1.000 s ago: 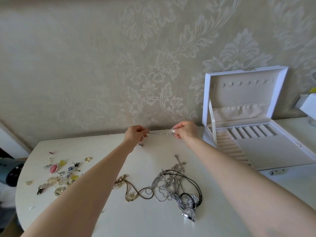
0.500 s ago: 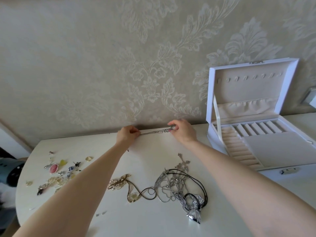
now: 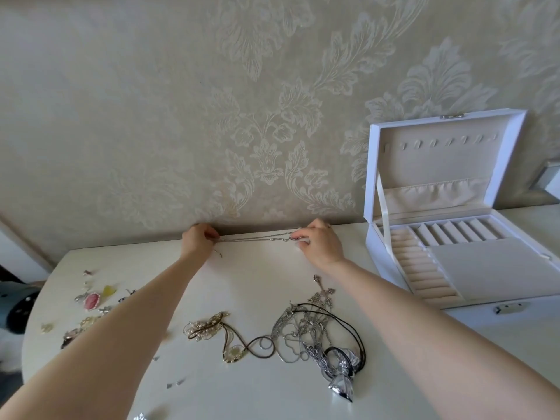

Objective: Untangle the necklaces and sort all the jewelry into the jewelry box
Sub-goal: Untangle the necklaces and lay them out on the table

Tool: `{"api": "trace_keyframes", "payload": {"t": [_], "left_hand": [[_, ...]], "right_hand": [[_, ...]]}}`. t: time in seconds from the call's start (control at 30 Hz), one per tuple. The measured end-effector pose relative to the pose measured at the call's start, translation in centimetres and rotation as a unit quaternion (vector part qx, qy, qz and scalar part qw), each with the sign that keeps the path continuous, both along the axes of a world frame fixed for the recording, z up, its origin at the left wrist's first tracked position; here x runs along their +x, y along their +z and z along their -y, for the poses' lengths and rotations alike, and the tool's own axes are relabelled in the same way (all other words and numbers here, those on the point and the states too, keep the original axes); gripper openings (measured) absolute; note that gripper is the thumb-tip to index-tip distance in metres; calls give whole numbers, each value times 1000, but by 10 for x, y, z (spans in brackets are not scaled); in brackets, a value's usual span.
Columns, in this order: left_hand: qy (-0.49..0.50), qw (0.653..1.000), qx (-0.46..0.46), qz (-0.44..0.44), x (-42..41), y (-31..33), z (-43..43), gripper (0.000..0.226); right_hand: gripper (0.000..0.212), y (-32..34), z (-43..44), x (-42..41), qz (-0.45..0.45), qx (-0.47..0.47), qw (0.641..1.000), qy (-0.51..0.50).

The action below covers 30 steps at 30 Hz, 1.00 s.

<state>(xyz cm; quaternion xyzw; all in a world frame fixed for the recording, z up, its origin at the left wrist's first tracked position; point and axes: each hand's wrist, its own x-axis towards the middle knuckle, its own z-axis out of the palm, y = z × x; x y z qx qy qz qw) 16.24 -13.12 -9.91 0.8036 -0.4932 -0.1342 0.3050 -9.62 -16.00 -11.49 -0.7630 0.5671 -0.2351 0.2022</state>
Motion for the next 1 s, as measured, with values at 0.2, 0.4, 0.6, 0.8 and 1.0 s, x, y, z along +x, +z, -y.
{"api": "trace_keyframes", "payload": {"t": [0.2, 0.4, 0.6, 0.8, 1.0], "left_hand": [[8, 996, -8, 93, -19, 7, -21, 40], [-169, 984, -36, 33, -83, 11, -83, 22], [-252, 965, 73, -2, -111, 13, -125, 27], [-251, 962, 108, 23, -119, 7, -139, 20], [-254, 966, 48, 1, -118, 11, -143, 21]], "right_hand": [[29, 24, -29, -3, -22, 2, 999, 27], [8, 61, -90, -4, -81, 104, 972, 193], [15, 57, -106, -17, -109, 67, 984, 124], [12, 54, -113, -29, -135, 115, 976, 126], [9, 58, -110, -41, -57, 133, 983, 114]]}}
